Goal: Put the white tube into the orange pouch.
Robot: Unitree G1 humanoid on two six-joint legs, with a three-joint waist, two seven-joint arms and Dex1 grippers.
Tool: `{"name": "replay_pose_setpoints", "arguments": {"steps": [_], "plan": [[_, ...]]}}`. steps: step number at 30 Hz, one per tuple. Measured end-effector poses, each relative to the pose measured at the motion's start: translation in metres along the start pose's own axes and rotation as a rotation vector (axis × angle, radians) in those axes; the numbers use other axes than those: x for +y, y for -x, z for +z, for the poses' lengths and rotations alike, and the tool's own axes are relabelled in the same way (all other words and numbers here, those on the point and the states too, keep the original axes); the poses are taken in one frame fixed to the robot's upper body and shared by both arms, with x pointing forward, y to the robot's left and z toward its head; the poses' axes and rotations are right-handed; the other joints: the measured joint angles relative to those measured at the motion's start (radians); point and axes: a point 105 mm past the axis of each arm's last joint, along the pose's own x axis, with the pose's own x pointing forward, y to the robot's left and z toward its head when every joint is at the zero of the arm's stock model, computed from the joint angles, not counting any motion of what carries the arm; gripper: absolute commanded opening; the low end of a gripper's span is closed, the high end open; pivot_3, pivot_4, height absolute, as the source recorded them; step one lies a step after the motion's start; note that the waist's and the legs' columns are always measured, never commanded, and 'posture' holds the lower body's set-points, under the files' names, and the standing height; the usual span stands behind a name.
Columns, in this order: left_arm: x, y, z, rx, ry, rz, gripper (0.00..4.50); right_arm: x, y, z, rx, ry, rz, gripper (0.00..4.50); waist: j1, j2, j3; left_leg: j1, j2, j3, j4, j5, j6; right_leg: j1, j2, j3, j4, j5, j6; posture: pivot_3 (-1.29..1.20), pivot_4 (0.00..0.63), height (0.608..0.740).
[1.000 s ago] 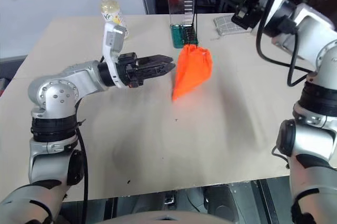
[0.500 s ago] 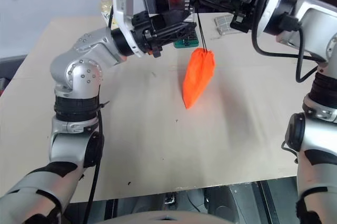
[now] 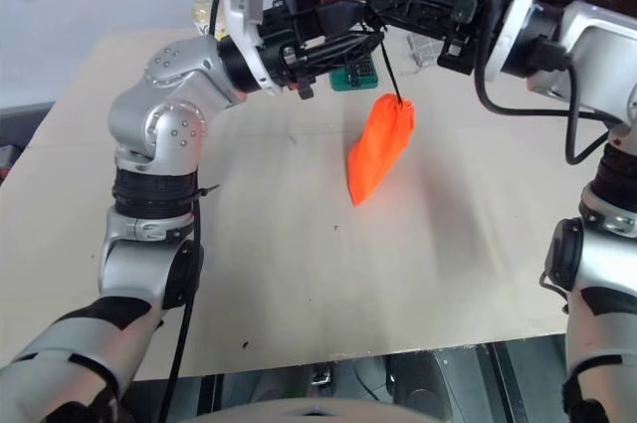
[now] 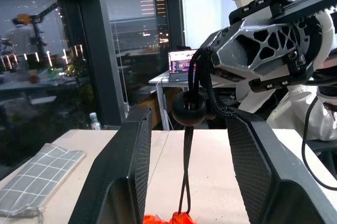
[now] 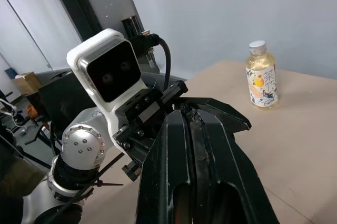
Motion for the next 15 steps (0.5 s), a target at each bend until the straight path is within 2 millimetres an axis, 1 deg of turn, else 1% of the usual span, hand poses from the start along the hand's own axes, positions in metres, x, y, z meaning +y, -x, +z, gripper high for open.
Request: {"name": "replay_pose_setpoints", "arguments": {"steps": [1, 2, 3, 4, 6, 9, 15], "plan": [[0.000, -0.001, 0.001, -0.002, -0.002, -0.001, 2.22, 0.000, 0.000, 0.000, 0.000, 0.002, 0.000, 0.00, 0.000, 0.000, 0.000, 0.000, 0.000, 0.000, 0.000, 0.000, 0.000, 0.000, 0.000, 0.000, 0.000, 0.000, 0.000, 0.00, 0.150, 0.740], [0.000, -0.001, 0.002, -0.004, -0.007, -0.003, 1.71, 0.001, 0.000, 0.000, 0.001, 0.004, 0.002, 0.00, 0.001, 0.000, 0.000, 0.000, 0.000, 0.000, 0.000, 0.000, 0.000, 0.000, 0.000, 0.000, 0.000, 0.000, 0.000, 0.00, 0.150, 0.740], [0.000, -0.001, 0.002, -0.007, -0.009, -0.004, 1.51, 0.001, 0.000, 0.000, 0.001, 0.004, 0.003, 0.00, 0.001, 0.000, 0.000, 0.000, 0.000, 0.000, 0.000, 0.000, 0.000, 0.000, 0.000, 0.000, 0.000, 0.000, 0.000, 0.00, 0.150, 0.740], [0.000, -0.002, 0.002, -0.007, -0.011, -0.004, 1.11, 0.001, 0.000, 0.000, 0.001, 0.003, 0.003, 0.00, 0.002, 0.000, 0.000, 0.000, 0.000, 0.000, 0.000, 0.000, 0.000, 0.000, 0.000, 0.000, 0.000, 0.000, 0.000, 0.00, 0.150, 0.740], [0.000, -0.002, 0.001, -0.003, -0.019, -0.003, 0.17, 0.001, 0.000, 0.000, 0.000, 0.003, 0.004, 0.00, 0.002, 0.000, 0.000, 0.000, 0.000, 0.000, 0.000, 0.000, 0.000, 0.000, 0.000, 0.000, 0.000, 0.000, 0.000, 0.00, 0.150, 0.740], [-0.002, -0.006, -0.001, 0.003, -0.027, -0.009, 0.14, 0.003, 0.000, 0.001, -0.004, -0.002, 0.008, 0.00, 0.003, 0.000, 0.000, 0.000, 0.000, 0.000, 0.000, 0.000, 0.000, 0.000, 0.000, 0.000, 0.000, 0.000, 0.000, 0.00, 0.150, 0.740], [-0.002, -0.013, -0.014, 0.031, -0.048, -0.009, 0.14, 0.006, 0.001, 0.005, -0.033, -0.015, 0.017, 0.00, 0.003, 0.000, 0.000, 0.000, 0.000, 0.000, 0.000, 0.000, 0.000, 0.000, 0.000, 0.000, 0.000, 0.000, 0.000, 0.00, 0.150, 0.740]]}}
